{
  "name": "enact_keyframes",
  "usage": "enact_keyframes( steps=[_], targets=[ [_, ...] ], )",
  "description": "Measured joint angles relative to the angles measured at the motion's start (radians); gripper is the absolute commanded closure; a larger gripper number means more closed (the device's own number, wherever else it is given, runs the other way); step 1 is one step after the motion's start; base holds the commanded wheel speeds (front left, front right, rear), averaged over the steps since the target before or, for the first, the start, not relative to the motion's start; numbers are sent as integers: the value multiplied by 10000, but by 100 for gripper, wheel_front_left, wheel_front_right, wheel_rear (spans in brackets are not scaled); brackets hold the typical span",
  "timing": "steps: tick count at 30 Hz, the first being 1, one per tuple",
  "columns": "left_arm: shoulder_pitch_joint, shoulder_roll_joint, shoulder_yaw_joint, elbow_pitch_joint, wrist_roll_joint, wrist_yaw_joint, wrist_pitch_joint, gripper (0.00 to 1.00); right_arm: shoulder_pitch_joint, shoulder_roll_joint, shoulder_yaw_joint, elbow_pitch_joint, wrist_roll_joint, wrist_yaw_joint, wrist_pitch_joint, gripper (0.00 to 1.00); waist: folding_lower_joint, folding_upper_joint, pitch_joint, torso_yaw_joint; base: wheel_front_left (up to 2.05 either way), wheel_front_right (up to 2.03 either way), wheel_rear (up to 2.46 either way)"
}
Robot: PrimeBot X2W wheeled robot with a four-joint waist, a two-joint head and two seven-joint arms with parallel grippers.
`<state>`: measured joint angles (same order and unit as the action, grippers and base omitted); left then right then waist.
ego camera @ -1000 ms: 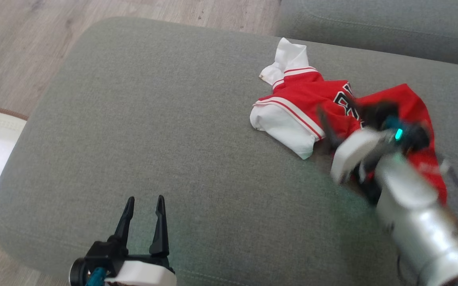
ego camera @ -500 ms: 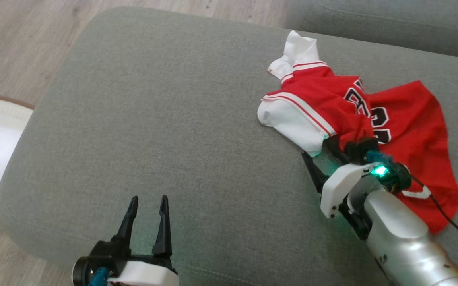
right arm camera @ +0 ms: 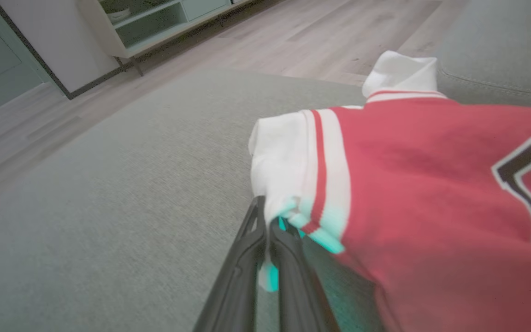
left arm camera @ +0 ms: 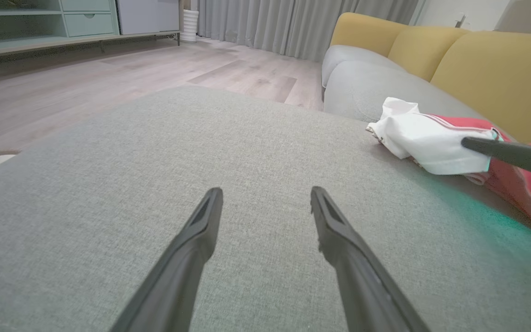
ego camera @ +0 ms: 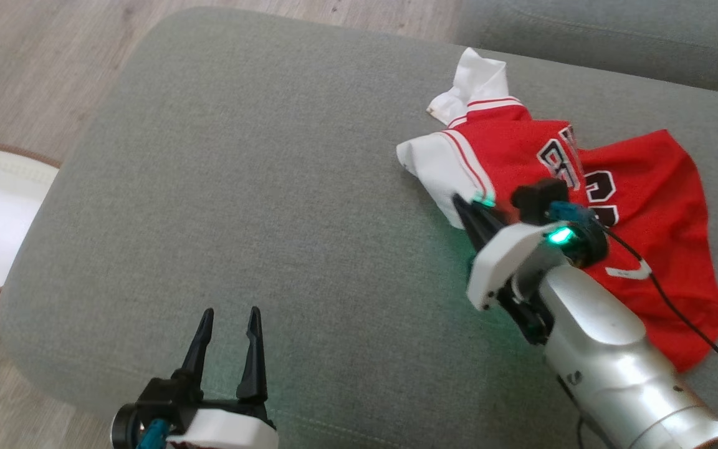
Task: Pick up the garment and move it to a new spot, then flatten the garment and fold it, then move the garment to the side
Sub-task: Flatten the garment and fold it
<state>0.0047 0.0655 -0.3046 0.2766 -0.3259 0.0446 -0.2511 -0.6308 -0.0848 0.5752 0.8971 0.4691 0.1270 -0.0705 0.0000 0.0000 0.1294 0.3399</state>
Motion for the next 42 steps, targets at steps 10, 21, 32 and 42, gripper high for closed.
enact_keyframes(
  steps=[10,21,32,42],
  targets=[
    [10,6,92,2,0,-2,-4,0,-16,75,1787,-2832,2117,0,430,100,0,0,-380,-394,0,0,0],
    [23,23,117,-4,0,-2,-10,0,1021,-769,2266,-3085,3204,0,1726,100,0,0,-433,-532,0,0,0],
    [32,71,113,0,0,-6,-10,0,1355,-755,1948,-2213,2686,0,828,0,0,0,-523,-890,0,0,0],
    [163,88,-236,169,-2,-184,138,0,2238,-976,245,-2953,1085,0,-575,0,-1,0,-927,-1601,0,0,0]
  ],
)
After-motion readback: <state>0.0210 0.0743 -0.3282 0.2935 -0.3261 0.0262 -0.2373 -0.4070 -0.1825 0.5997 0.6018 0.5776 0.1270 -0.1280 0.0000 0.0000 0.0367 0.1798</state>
